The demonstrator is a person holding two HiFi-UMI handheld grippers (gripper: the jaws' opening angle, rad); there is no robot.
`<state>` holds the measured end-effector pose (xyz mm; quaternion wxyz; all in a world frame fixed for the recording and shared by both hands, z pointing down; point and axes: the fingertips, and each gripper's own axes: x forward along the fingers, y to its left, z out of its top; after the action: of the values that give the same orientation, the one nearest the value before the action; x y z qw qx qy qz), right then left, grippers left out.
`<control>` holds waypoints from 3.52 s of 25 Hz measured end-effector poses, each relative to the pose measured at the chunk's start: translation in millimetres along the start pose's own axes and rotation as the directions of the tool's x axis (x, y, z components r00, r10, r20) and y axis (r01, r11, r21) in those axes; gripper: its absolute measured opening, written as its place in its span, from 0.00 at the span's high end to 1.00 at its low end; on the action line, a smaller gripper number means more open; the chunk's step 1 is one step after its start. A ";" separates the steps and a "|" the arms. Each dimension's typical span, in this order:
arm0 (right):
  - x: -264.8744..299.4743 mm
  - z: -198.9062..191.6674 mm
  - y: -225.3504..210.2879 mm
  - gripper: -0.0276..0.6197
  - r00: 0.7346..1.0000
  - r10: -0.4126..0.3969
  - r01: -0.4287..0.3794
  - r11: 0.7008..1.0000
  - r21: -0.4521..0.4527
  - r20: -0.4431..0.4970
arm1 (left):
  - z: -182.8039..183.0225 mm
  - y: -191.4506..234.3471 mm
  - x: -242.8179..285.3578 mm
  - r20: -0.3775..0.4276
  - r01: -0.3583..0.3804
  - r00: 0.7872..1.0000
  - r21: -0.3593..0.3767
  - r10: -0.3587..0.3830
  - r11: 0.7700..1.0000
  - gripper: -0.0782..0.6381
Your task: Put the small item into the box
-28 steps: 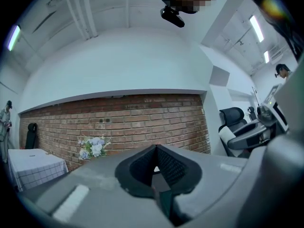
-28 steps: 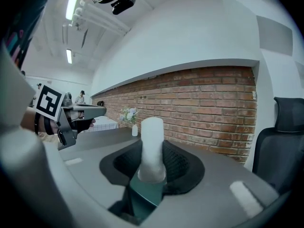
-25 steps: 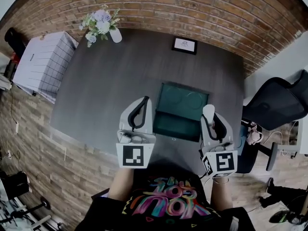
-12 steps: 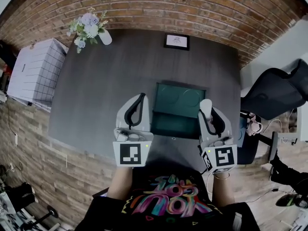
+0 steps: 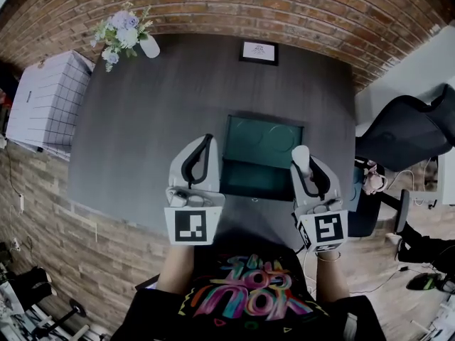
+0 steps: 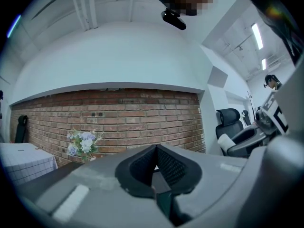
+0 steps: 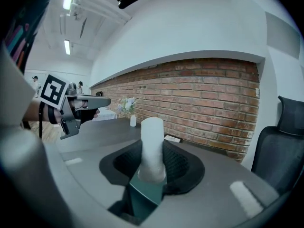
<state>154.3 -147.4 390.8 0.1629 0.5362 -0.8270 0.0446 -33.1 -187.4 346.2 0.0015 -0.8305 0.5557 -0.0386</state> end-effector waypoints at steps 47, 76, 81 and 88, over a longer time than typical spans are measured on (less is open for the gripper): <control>68.8 -194.7 113.2 0.74 0.742 0.387 -0.553 0.814 -0.174 -0.547 | -43.6 6.0 9.2 -0.066 0.043 0.997 0.011 -0.042 0.999 0.89; 70.8 -214.2 118.1 0.73 0.639 0.392 -0.583 0.808 -0.085 -0.662 | -42.0 10.3 6.3 -0.065 0.027 0.998 -0.016 -0.028 0.999 0.89; 68.9 -211.0 116.8 0.71 0.650 0.394 -0.568 0.820 -0.072 -0.650 | -36.2 9.4 5.6 -0.047 0.032 0.998 -0.004 -0.032 0.999 0.89; 64.8 -208.1 114.9 0.68 0.649 0.399 -0.565 0.823 -0.059 -0.647 | -32.1 7.1 4.7 -0.034 0.038 0.999 -0.004 -0.038 0.999 0.89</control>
<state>72.7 -103.9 619.1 0.4695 0.2249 -0.8406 0.1497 -39.9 -193.2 378.2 -0.0098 -0.8400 0.5400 -0.0517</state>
